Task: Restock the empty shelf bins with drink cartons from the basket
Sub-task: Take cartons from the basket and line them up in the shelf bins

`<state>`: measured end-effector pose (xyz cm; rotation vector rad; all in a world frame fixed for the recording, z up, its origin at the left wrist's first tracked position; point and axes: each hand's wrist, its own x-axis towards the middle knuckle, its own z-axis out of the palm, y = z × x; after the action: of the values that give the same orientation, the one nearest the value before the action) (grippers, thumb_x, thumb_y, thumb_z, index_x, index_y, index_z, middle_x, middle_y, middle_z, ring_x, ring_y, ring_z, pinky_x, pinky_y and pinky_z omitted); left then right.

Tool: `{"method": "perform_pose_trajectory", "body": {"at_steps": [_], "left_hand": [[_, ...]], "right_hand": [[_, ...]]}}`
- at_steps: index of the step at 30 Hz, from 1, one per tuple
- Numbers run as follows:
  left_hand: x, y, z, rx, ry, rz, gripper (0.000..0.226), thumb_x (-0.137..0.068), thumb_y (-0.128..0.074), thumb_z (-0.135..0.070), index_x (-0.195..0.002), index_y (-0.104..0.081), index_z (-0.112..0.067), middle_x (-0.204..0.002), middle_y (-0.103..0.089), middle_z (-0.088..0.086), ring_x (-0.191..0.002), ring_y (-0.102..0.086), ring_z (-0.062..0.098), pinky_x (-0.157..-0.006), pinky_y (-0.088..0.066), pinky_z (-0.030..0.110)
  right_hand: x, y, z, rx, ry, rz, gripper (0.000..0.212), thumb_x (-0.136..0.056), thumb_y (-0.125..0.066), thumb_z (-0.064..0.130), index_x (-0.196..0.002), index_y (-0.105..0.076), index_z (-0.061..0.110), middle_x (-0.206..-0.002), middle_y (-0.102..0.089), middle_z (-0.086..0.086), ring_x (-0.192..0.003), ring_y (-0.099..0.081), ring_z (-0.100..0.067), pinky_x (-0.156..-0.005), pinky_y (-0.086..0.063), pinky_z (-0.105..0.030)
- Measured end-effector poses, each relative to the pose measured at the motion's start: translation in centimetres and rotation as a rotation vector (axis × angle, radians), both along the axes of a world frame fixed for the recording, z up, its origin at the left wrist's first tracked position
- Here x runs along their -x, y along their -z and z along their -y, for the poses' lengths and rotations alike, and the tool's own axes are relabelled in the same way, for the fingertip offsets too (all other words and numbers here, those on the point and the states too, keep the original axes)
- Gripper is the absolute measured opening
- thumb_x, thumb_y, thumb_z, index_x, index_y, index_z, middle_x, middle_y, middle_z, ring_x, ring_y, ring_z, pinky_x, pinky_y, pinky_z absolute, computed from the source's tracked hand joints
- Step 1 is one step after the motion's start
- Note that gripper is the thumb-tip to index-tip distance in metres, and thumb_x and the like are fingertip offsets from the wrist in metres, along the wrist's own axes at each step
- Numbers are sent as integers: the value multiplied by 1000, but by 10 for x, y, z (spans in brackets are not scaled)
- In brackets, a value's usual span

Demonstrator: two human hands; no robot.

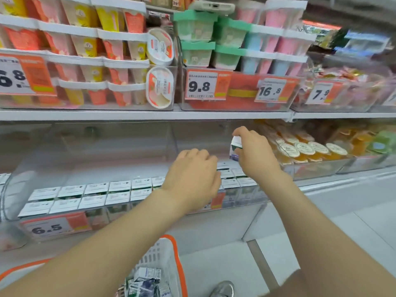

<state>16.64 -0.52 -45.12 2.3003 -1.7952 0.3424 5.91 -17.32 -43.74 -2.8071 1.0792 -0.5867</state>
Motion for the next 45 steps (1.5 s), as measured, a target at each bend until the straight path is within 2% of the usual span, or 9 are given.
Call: {"method": "perform_pose_trajectory", "body": {"at_steps": [4, 12, 18, 23, 26, 30, 37, 40, 45], "left_hand": [[0, 32, 13, -157, -138, 106, 67, -101, -17, -65, -128, -61, -21, -123, -65, 10, -126, -52, 31, -121, -12, 64], [-1, 55, 10, -166, -169, 184, 70, -102, -10, -66, -114, -62, -20, -103, -67, 8, -99, -52, 29, -93, -34, 51], [-6, 56, 10, -237, -132, 176, 81, -99, -2, -64, -127, -61, -17, -119, -65, 9, -124, -46, 33, -115, -18, 70], [-11, 53, -16, 75, 24, -139, 43, -103, -40, -41, -131, -60, -15, -137, -55, 4, -136, -40, 27, -125, -16, 61], [-12, 54, -48, 385, 96, -143, 19, -88, -59, -10, -106, -63, -11, -111, -60, 6, -108, -54, 32, -96, -45, 49], [-17, 78, -118, 443, 45, -205, 6, -85, -55, -11, -90, -58, -13, -85, -56, -1, -76, -53, 25, -65, -42, 37], [-46, 180, -235, -81, -202, -464, 26, -95, -36, -50, -86, -55, -34, -65, -59, -15, -57, -55, 9, -54, -49, 33], [-48, 226, -252, -402, -254, -515, 24, -103, -43, -42, -89, -60, -32, -72, -60, -11, -70, -59, 17, -59, -48, 32], [-31, 297, -268, -738, -249, -637, 17, -103, -46, -27, -98, -61, -20, -90, -66, 4, -82, -64, 27, -72, -56, 41]], "right_hand": [[4, 26, 28, 26, 18, -115, 56, -88, -61, -13, -134, -51, 16, -117, -48, -12, -93, -55, -38, -74, -47, -45], [-5, 45, 53, -290, -100, -276, 58, -98, -44, -1, -151, -47, 21, -147, -50, -15, -128, -52, -36, -105, -44, -41], [-5, 46, 42, -232, -27, -303, 46, -102, -37, 27, -143, -54, 13, -140, -60, -18, -127, -53, -41, -107, -39, -46], [-9, 27, -16, -14, -106, -94, 33, -95, -48, 15, -124, -62, 10, -120, -61, -14, -112, -57, -38, -94, -50, -47], [-10, 14, -86, -63, -231, 71, 27, -84, -43, 23, -93, -67, 16, -94, -69, -9, -90, -64, -34, -77, -54, -43], [-10, 31, -173, -181, -341, -210, 21, -85, -44, 30, -87, -59, 15, -80, -54, -10, -81, -56, -36, -63, -39, -35], [-41, 133, -212, -755, -575, -749, 30, -99, -49, 12, -110, -70, -7, -97, -74, -24, -77, -74, -31, -71, -64, -43], [-52, 191, -223, -691, -597, -867, 29, -98, -50, 10, -102, -66, -14, -93, -67, -33, -72, -59, -46, -69, -57, -51], [-52, 258, -237, -407, -627, -1170, 21, -101, -49, -2, -84, -47, 12, -75, -44, -7, -57, -36, -22, -52, -34, -37]]}}
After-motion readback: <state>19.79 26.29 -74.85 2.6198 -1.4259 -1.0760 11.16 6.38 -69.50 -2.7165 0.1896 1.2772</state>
